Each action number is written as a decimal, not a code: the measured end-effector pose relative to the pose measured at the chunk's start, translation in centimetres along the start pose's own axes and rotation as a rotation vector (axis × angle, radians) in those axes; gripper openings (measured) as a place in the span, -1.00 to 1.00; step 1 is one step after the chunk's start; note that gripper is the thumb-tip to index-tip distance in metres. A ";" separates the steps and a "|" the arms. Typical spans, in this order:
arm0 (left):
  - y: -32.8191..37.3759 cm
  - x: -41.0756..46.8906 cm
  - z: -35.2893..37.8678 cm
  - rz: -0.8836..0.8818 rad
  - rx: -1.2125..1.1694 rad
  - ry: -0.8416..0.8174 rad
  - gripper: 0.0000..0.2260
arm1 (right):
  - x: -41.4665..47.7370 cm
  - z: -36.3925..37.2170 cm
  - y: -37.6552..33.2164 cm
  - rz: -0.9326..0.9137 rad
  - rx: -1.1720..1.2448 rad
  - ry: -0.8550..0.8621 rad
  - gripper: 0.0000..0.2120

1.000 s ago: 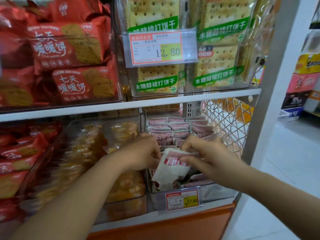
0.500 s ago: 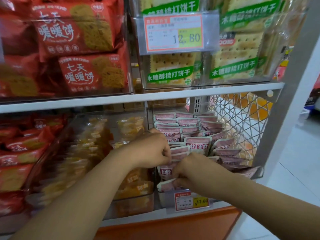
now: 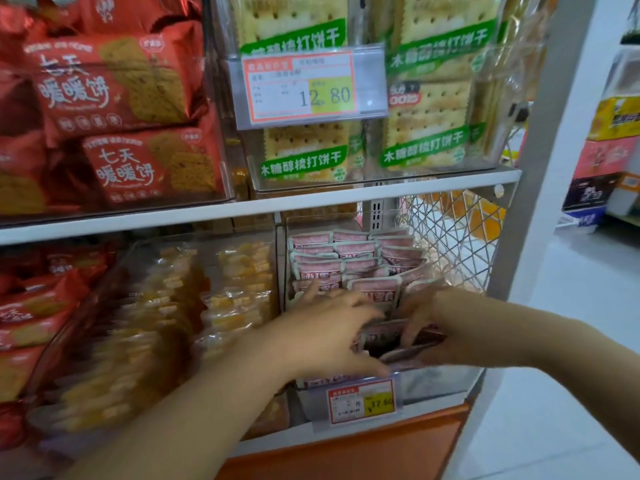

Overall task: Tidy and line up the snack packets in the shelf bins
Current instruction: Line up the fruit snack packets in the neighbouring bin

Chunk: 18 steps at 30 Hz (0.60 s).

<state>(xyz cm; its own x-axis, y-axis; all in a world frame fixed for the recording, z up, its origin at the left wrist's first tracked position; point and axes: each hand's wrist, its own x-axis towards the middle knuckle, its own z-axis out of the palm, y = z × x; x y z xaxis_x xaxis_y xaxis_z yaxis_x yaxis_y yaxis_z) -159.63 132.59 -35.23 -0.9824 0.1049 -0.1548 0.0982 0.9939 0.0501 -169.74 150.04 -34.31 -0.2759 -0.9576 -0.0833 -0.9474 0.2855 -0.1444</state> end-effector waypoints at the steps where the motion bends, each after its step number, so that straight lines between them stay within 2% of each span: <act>1: -0.3 0.3 0.4 0.000 0.023 -0.014 -0.33 | 0.1 0.3 0.1 0.016 0.010 0.035 -0.85; 6: -1.7 1.0 0.4 -0.031 0.109 0.027 -0.47 | 1.4 1.5 0.8 0.091 -0.115 0.270 -0.90; 8: -1.8 0.9 0.4 -0.050 0.146 0.008 -0.44 | 1.9 1.8 1.2 0.133 -0.100 0.281 -0.97; 14: -1.8 0.8 0.3 -0.061 0.179 0.024 -0.45 | 1.7 1.2 1.5 0.177 -0.083 0.246 -0.98; 18: -1.9 0.6 0.1 -0.057 0.128 0.104 -0.61 | 1.9 1.2 0.3 0.203 -0.166 0.234 -0.75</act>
<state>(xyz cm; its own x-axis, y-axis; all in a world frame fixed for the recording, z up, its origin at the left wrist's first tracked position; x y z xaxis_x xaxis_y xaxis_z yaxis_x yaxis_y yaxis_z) -160.38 130.80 -35.51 -0.9974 0.0507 -0.0505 0.0548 0.9950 -0.0833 -170.35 148.35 -35.74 -0.4727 -0.8706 0.1367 -0.8777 0.4790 0.0156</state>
